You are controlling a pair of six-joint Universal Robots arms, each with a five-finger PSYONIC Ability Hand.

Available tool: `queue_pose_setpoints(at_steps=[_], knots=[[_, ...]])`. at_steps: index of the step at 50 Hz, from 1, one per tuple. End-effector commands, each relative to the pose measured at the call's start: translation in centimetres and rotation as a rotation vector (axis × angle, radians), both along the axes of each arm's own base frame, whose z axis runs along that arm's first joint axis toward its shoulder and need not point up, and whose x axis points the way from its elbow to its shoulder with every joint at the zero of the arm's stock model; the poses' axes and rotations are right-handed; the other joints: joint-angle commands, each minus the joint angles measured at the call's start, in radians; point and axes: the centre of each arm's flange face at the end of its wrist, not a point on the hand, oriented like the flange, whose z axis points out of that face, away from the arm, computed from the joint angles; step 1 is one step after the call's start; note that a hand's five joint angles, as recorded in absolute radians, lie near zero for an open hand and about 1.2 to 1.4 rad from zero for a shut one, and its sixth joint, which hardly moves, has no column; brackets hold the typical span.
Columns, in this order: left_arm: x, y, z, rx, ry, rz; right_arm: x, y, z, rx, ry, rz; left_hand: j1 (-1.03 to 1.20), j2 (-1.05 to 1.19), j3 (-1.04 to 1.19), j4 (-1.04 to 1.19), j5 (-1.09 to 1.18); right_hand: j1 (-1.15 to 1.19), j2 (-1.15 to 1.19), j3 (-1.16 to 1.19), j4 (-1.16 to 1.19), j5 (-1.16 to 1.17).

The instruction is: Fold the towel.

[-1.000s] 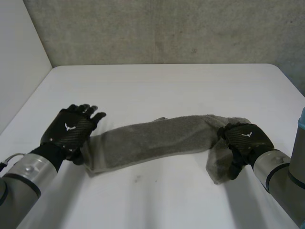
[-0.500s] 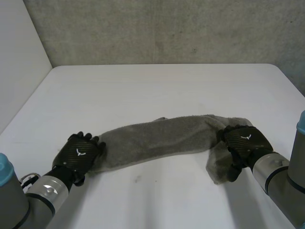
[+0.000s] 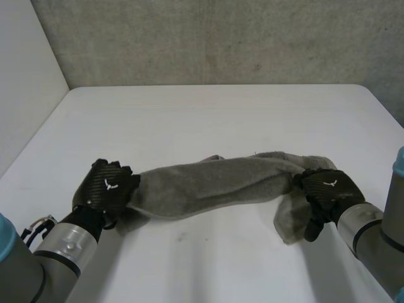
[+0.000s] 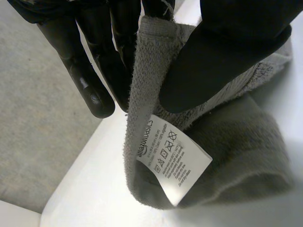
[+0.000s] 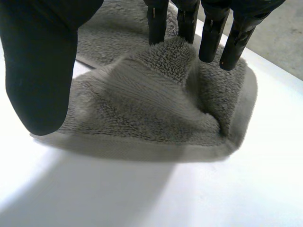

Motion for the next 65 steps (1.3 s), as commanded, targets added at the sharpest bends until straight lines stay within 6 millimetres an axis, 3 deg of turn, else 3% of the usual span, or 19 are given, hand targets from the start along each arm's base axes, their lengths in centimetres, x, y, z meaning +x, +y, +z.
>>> queue_pose_setpoints(at_steps=[1,13,18,20,26,31,33,34,35,39,41,42,44,47,50,55,61,63,65], knots=[[-0.3,-0.8,3.6,-0.006,0.111,0.015,-1.2,0.3,0.7,0.021,-0.028,-0.053,0.234,0.186,0.188,0.187,0.203,-0.031,-0.045,-0.034,-0.056,-0.049],[-0.6,-4.3,10.0,0.077,0.421,0.076,-0.5,1.3,1.4,0.043,-0.207,-0.106,0.234,0.186,0.188,0.187,0.203,-0.031,-0.045,-0.034,-0.056,-0.049],[0.5,-5.7,10.3,0.116,0.492,0.131,0.2,0.5,0.5,0.016,-0.175,-0.077,0.234,0.186,0.188,0.187,0.203,-0.031,-0.045,-0.034,-0.056,-0.049],[0.7,-5.9,10.3,0.123,0.503,0.141,0.6,-0.4,-1.7,0.047,-0.115,-0.061,0.234,0.186,0.188,0.187,0.203,-0.031,-0.045,-0.034,-0.056,-0.049],[0.7,-6.3,8.9,0.162,0.491,0.157,0.7,-2.3,-3.3,0.035,-0.081,-0.095,0.234,0.186,0.188,0.187,0.203,-0.018,-0.032,-0.021,-0.043,-0.036],[1.0,-6.6,8.3,0.178,0.485,0.173,0.7,-4.3,-4.8,-0.030,-0.053,-0.155,0.234,0.186,0.188,0.187,0.203,0.267,0.253,0.264,0.242,0.249],[1.3,-7.0,8.2,0.179,0.485,0.189,0.7,-5.1,-4.7,-0.087,-0.056,-0.173,0.234,0.186,0.188,0.187,0.203,0.821,0.807,0.818,0.796,0.803],[1.3,-7.0,8.2,0.179,0.485,0.189,0.7,-5.1,-4.7,-0.088,-0.056,-0.173,0.234,0.186,0.188,0.187,0.203,0.825,0.811,0.822,0.800,0.807],[1.4,-7.1,8.3,0.176,0.486,0.189,0.9,-5.6,-4.2,-0.135,-0.072,-0.170,0.234,0.186,0.188,0.187,0.203,1.187,1.173,1.184,1.162,1.169],[1.4,-7.1,8.3,0.174,0.485,0.192,0.8,-6.1,-3.2,-0.201,-0.098,-0.166,0.234,0.186,0.188,0.187,0.203,1.191,1.177,1.188,1.166,1.173],[1.6,-7.1,8.3,0.174,0.485,0.197,0.7,-5.7,-0.4,-0.264,-0.128,-0.153,0.234,0.186,0.188,0.187,0.203,1.191,1.177,1.188,1.166,1.173],[1.6,-7.1,8.3,0.174,0.485,0.197,0.7,-5.7,-0.4,-0.265,-0.128,-0.153,0.234,0.186,0.188,0.187,0.203,1.191,1.177,1.188,1.166,1.173],[1.7,-7.0,8.4,0.173,0.484,0.201,1.0,-4.6,2.9,-0.311,-0.155,-0.090,0.234,0.186,0.188,0.187,0.203,1.191,1.177,1.188,1.166,1.173],[1.8,-7.0,8.5,0.173,0.484,0.205,1.0,-3.8,4.1,-0.299,-0.140,-0.040,0.234,0.186,0.188,0.187,0.203,1.191,1.177,1.188,1.166,1.173],[2.1,-6.8,8.4,0.186,0.476,0.215,-0.1,-3.5,5.7,-0.237,-0.062,0.019,0.234,0.186,0.188,0.187,0.203,1.191,1.177,1.188,1.166,1.173],[3.3,-6.1,7.0,0.279,0.429,0.285,-4.3,-4.1,8.2,-0.064,0.064,-0.005,0.234,0.186,0.188,0.187,0.203,1.191,1.177,1.188,1.166,1.173],[3.5,-6.2,4.7,0.340,0.346,0.304,-5.5,-4.6,9.0,-0.011,0.083,0.001,0.234,0.186,0.188,0.187,0.203,1.191,1.177,1.188,1.166,1.173],[3.4,-6.9,2.2,0.395,0.259,0.309,-5.3,-5.2,7.5,0.032,0.121,0.033,0.234,0.186,0.188,0.187,0.203,1.191,1.177,1.188,1.166,1.173],[3.4,-7.4,1.3,0.404,0.222,0.312,-5.3,-5.9,6.4,0.055,0.149,0.052,0.234,0.186,0.188,0.187,0.203,1.191,1.177,1.188,1.166,1.173]])
